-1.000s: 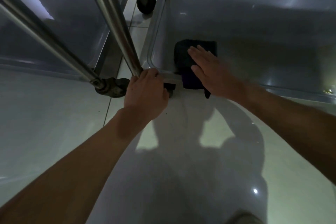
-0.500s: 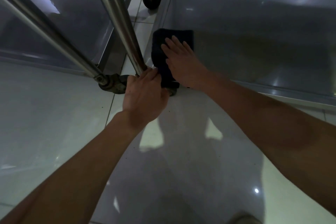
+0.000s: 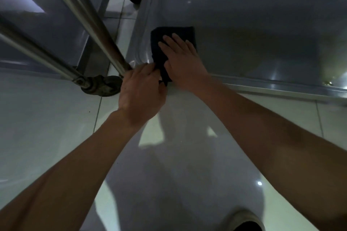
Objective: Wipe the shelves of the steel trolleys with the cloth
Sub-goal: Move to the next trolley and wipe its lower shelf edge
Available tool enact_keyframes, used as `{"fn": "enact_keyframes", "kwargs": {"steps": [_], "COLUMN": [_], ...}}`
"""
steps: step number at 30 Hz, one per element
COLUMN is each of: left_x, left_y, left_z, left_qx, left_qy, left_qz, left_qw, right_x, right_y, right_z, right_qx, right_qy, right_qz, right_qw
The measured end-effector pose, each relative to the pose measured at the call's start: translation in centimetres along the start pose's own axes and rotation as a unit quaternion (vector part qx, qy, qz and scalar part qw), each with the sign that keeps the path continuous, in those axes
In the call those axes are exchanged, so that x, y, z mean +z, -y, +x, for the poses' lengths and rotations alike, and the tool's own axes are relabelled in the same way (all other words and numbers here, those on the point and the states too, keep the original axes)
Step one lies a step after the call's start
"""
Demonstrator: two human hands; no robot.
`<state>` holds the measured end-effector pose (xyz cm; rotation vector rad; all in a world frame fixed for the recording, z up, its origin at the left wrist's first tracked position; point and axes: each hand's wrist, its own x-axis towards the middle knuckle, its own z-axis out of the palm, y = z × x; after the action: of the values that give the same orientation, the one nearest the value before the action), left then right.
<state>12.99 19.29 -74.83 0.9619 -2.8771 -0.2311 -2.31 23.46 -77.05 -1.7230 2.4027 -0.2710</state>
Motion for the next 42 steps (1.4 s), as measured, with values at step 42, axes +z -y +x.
{"fn": "enact_keyframes", "kwargs": {"steps": [42], "left_x": [3.4], "left_y": [-8.2], "left_z": [6.1], "left_qx": [0.102], "left_qy": [-0.019], "left_qz": [-0.048], "left_qw": [0.993], "right_x": [-2.6], "right_y": [-17.1], "right_z": [-8.4], "right_qx": [0.183], "right_qy": [-0.103], "right_qz": [0.022], "right_qw": [0.977]}}
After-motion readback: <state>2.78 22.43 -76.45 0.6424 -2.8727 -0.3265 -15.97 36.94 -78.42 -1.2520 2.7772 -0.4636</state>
